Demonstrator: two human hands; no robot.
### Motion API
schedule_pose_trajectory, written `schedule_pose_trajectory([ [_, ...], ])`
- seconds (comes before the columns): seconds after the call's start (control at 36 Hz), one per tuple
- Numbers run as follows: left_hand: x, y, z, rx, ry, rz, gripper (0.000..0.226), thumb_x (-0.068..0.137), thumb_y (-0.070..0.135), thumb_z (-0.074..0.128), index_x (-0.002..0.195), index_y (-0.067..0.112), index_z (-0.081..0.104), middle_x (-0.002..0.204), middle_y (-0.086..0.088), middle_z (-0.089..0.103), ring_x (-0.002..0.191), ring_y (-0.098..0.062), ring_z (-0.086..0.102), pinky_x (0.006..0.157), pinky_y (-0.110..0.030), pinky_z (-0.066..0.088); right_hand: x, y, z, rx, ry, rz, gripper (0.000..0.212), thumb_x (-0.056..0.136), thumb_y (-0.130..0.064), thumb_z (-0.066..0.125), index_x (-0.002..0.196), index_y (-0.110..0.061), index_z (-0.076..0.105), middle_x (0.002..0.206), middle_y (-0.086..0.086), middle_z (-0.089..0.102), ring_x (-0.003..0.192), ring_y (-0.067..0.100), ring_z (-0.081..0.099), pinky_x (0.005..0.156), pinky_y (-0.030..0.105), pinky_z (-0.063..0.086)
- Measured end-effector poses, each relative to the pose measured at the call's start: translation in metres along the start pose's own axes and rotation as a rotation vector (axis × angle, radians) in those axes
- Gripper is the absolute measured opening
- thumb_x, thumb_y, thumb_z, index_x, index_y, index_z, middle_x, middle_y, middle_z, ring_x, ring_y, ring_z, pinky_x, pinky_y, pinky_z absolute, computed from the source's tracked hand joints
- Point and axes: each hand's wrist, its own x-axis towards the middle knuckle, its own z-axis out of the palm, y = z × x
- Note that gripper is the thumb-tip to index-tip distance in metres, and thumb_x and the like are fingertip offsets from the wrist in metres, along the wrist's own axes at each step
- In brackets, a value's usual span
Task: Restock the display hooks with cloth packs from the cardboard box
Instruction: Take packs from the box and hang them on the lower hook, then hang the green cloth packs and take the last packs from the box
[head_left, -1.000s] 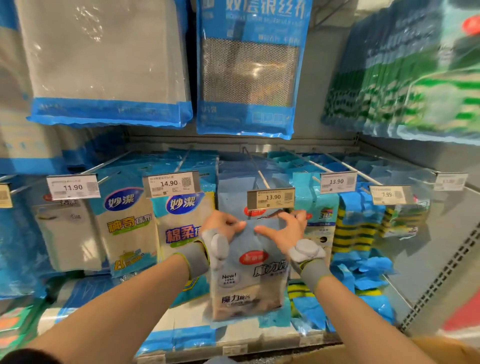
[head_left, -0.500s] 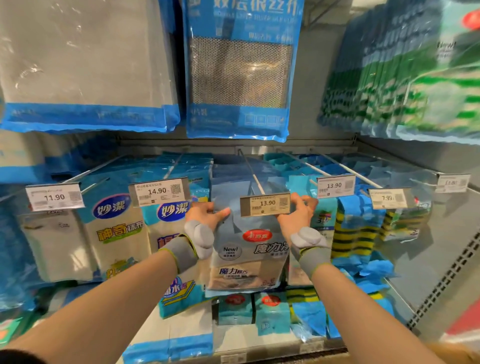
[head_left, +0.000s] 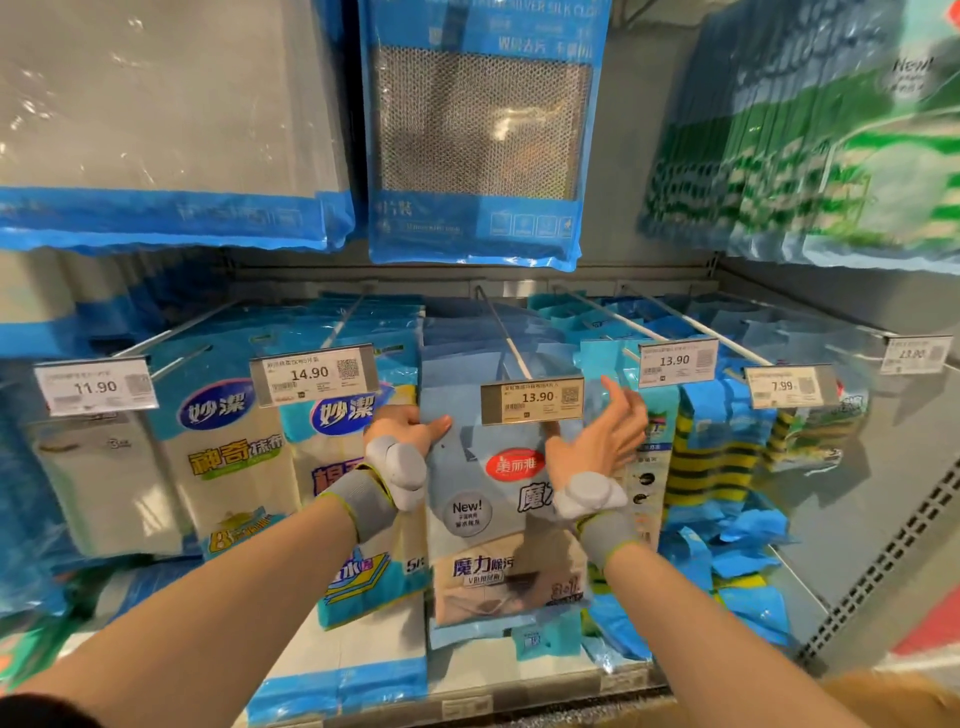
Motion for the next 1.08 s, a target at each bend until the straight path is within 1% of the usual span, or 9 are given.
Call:
schedule_pose_trajectory([
  [0.11,0.006,-0.002,0.004,-0.011,0.009,0.004,0.038,0.083,0.031,0.067,0.111,0.006,0.065,0.114,-0.016,0.067,0.104,-0.034,0.062,0.094,-0.046,0.050,-0.041,0.047,0.006,-0.184,-0.227,-0.371,0.057,0.079,-0.057,0.053,0.124,-0.024,0.045,0.145,0.014,0.030,0.134,0.032,0.022,0.108,0.058,0.025],
  [0.22,0.007,0.000,0.008,0.047,0.055,0.079,0.039,0.087,0.032,0.062,0.116,0.005,0.061,0.118,-0.014,0.063,0.109,-0.032,0.058,0.095,-0.040,0.048,-0.041,0.067,0.017,-0.404,-0.368,-0.481,0.062,0.078,-0.066,0.043,0.137,-0.049,0.031,0.155,0.006,0.012,0.142,0.034,0.001,0.108,0.059,0.010],
  [0.36,0.012,-0.010,0.010,-0.001,0.068,0.022,0.046,0.088,0.028,0.062,0.127,0.006,0.049,0.130,-0.015,0.055,0.120,-0.032,0.052,0.103,-0.038,0.040,-0.015,0.048,0.038,-0.739,-0.682,-0.310,0.077,0.086,-0.044,0.057,0.147,-0.043,0.009,0.158,0.008,-0.015,0.141,0.040,-0.023,0.112,0.066,0.008],
  [0.58,0.007,-0.026,0.014,-0.029,0.058,-0.118,0.039,0.091,0.029,0.055,0.124,0.009,0.050,0.123,-0.016,0.059,0.115,-0.034,0.056,0.100,-0.038,0.044,-0.013,0.043,0.058,-0.772,-0.645,-0.221,0.080,0.089,-0.030,0.054,0.144,-0.051,0.000,0.158,0.003,-0.016,0.144,0.032,-0.021,0.108,0.071,0.000],
  [0.69,0.005,-0.033,0.019,-0.029,0.012,-0.113,0.029,0.081,0.030,0.049,0.095,0.010,0.064,0.094,-0.014,0.069,0.077,-0.027,0.070,0.063,-0.028,0.058,-0.018,0.048,0.031,-0.539,-0.587,-0.382,0.074,0.086,-0.019,0.057,0.145,-0.044,0.021,0.157,0.011,0.001,0.145,0.033,0.000,0.112,0.060,0.018],
  [0.78,-0.017,-0.032,0.028,-0.074,-0.112,-0.141,0.018,0.096,0.015,0.045,0.081,0.015,0.053,0.068,-0.004,0.058,0.029,-0.001,0.051,0.028,-0.009,0.032,-0.030,0.071,0.000,-0.283,-0.567,-0.393,0.064,0.084,-0.003,0.055,0.139,-0.031,0.041,0.148,0.015,0.022,0.135,0.035,0.019,0.108,0.048,0.029],
  [0.92,-0.061,-0.052,0.077,-0.103,-0.334,-0.195,0.017,0.099,0.013,0.042,0.106,0.009,0.057,0.063,-0.003,0.057,0.032,-0.007,0.050,0.032,-0.010,0.036,-0.053,0.124,-0.065,-0.403,-0.543,-0.104,0.035,0.091,-0.011,0.051,0.124,-0.019,0.057,0.133,0.013,0.036,0.127,0.033,0.027,0.105,0.040,0.028],
  [1.0,-0.090,-0.061,0.112,-0.132,-0.488,-0.284,0.029,0.101,0.014,0.037,0.122,0.000,0.052,0.073,-0.008,0.066,0.054,-0.015,0.063,0.064,-0.021,0.055,-0.062,0.154,-0.100,-0.394,-0.567,0.039,0.028,0.091,-0.010,0.053,0.117,-0.015,0.062,0.124,0.015,0.045,0.119,0.034,0.038,0.103,0.033,0.026],
  [1.08,-0.121,-0.072,0.149,-0.030,-0.602,-0.287,0.036,0.099,0.016,0.042,0.129,-0.002,0.050,0.075,-0.002,0.058,0.055,-0.010,0.058,0.046,-0.015,0.047,-0.071,0.184,-0.135,-0.344,-0.591,0.143,0.024,0.089,-0.007,0.056,0.110,-0.010,0.066,0.118,0.016,0.054,0.112,0.033,0.050,0.105,0.043,0.033],
])
